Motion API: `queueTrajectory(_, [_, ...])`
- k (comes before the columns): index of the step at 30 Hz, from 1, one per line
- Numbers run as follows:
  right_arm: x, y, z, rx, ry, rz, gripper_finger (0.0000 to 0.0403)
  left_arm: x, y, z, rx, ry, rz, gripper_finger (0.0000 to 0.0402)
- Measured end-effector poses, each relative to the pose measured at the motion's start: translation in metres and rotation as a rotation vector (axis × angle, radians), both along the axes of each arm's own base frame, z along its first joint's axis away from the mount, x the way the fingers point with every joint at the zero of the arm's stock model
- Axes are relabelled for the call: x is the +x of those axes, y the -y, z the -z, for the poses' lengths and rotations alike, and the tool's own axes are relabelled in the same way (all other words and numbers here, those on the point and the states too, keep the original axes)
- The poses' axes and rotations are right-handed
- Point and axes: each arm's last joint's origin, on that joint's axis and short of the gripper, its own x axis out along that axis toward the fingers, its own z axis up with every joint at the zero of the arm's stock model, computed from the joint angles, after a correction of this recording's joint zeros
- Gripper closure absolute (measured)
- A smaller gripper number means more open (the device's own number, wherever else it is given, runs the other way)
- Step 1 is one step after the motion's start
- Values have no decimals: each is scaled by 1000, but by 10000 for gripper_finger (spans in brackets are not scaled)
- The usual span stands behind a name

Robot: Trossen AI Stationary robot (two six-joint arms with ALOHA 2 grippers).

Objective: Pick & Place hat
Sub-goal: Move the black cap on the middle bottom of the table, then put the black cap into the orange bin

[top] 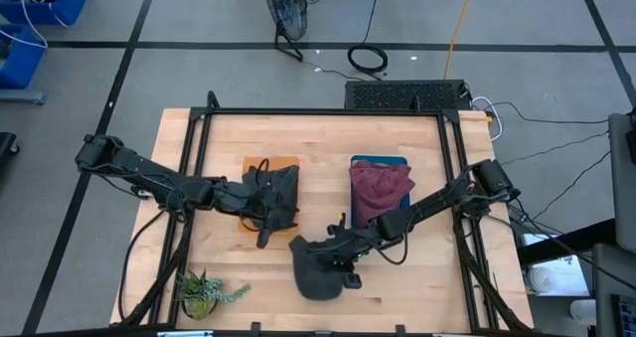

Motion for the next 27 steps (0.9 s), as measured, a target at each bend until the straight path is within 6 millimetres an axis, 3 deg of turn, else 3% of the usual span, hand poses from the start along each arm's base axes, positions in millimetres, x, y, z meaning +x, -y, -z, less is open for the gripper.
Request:
queueTrajectory(7, [-1,2,3,-19,-1,-3,251,-1,3,0,-3,5,11,211])
queueTrajectory(12, [-6,10,-18,-41,44,-15,219,-1,6,-1,-52,-1,5,211])
queueTrajectory(16, [-23,18,-52,-140,101,-1,222,1,18,4,-63,5,34,211])
queueTrajectory(23, [-75,18,-114,-546,282,156,257,20,47,29,-7,-64,11,211])
queueTrajectory(27, [-100,29,-124,-637,359,282,272,45,66,32,-33,-84,78,211])
